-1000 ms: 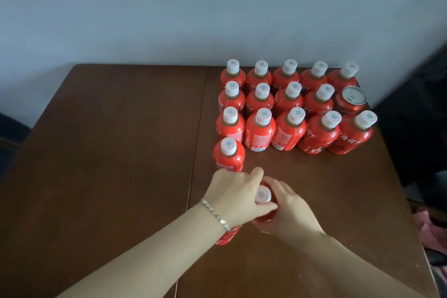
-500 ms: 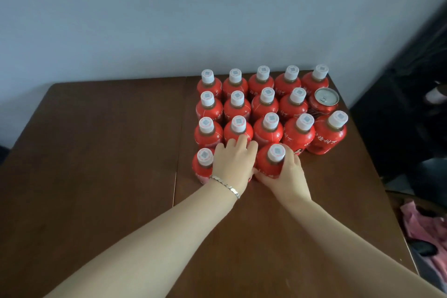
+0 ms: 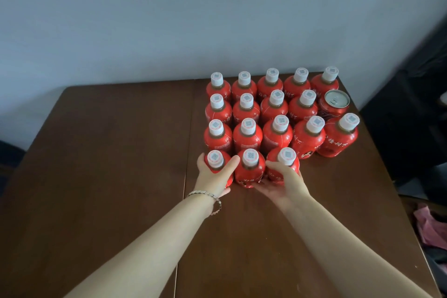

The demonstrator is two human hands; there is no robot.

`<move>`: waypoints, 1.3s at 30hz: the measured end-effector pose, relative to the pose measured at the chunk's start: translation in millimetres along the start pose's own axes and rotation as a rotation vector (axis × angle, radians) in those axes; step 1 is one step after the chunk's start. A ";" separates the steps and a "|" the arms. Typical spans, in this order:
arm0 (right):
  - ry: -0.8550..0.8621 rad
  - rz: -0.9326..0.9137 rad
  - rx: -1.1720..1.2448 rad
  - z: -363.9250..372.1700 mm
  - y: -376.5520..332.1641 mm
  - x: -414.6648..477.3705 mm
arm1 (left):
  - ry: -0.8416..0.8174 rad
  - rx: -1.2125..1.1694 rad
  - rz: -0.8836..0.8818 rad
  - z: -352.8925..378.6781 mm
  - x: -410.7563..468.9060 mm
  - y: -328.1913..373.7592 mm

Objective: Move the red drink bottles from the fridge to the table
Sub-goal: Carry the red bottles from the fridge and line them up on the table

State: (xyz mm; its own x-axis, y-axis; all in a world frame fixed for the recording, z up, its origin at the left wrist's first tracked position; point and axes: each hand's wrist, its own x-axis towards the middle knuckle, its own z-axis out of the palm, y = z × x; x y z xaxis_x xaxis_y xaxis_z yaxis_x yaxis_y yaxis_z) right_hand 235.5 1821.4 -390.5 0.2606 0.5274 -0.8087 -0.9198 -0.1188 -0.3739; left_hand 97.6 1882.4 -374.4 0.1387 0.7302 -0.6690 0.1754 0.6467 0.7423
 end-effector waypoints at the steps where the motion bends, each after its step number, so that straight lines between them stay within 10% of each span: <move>1: -0.002 0.017 0.046 -1.2 0.8 3.0 | 0.018 -0.021 0.012 1.8 1.4 -1.6; 16: -0.088 0.070 0.046 -6.0 5.6 -4.2 | 0.120 0.205 0.041 7.7 23.8 -20.5; 23: 0.068 0.076 -0.987 -18.8 -5.2 -29.5 | 0.175 0.639 -0.226 11.6 -13.5 1.5; 27: -0.062 0.022 -1.464 -25.8 -29.2 -47.3 | -0.131 0.718 -0.293 12.7 -51.5 5.6; 32: -0.222 -0.153 -1.997 -24.8 -58.8 -92.0 | -0.274 1.170 0.227 28.2 -86.7 25.4; 39: -0.079 -0.281 -2.055 -33.6 -76.3 -166.3 | -0.306 1.376 0.714 46.6 -145.7 62.6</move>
State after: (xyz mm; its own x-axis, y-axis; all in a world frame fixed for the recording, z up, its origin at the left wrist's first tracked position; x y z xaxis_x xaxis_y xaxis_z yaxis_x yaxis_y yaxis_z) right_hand 272.1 1714.5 -242.8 0.2428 0.7146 -0.6560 0.7399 -0.5738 -0.3511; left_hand 133.7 1806.3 -232.2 0.7299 0.6041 -0.3198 0.6816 -0.6081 0.4069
